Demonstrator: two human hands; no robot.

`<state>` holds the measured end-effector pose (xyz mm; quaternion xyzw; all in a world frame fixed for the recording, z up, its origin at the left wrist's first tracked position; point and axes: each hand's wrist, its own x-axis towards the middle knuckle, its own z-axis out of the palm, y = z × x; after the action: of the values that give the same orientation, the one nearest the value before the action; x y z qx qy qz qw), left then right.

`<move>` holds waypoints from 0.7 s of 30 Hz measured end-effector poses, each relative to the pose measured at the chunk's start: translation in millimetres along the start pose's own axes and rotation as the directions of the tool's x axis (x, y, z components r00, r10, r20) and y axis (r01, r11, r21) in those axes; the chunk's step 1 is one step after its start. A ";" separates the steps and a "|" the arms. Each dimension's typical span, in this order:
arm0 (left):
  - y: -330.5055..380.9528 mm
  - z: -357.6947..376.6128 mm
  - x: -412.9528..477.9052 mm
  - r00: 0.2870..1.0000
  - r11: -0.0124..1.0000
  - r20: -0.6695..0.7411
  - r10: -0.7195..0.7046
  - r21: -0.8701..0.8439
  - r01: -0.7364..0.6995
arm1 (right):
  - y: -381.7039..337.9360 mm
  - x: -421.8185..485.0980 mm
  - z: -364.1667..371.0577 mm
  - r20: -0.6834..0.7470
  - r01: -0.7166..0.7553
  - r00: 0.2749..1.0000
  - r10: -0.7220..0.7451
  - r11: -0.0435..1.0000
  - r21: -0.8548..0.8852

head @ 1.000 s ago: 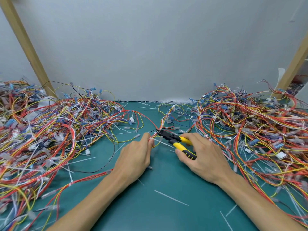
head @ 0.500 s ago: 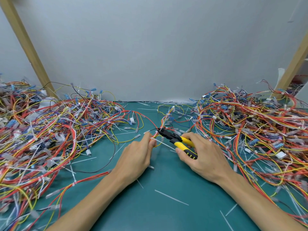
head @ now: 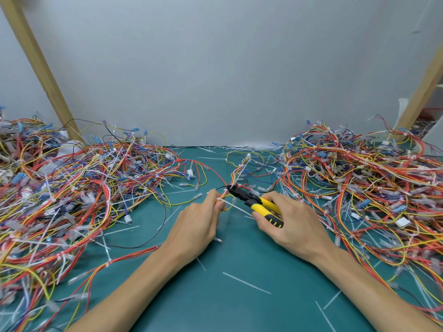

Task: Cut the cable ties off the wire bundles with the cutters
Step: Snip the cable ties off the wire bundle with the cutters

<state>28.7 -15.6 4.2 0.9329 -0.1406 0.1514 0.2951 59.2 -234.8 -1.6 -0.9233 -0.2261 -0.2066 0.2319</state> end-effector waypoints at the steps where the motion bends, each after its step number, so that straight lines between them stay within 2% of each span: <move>1: -0.3 0.1 0.0 1.000 1.000 0.001 0.001 0.002 -0.001 | 0.0 0.0 -0.1 0.002 -0.001 1.000 0.001 1.000 -0.003; 15: -2.4 0.9 0.8 1.000 1.000 0.008 0.006 0.004 -0.006 | -1.1 0.3 -0.2 0.016 0.001 1.000 -0.001 0.999 -0.039; 21: -1.8 0.7 1.1 1.000 1.000 0.009 -0.004 -0.008 0.004 | -0.9 -1.8 0.5 -0.041 0.009 0.999 -0.010 0.999 -0.036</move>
<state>30.5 -14.8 3.2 0.9326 -0.1405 0.1462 0.2987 57.4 -234.4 -2.6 -0.9217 -0.2220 -0.2307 0.2189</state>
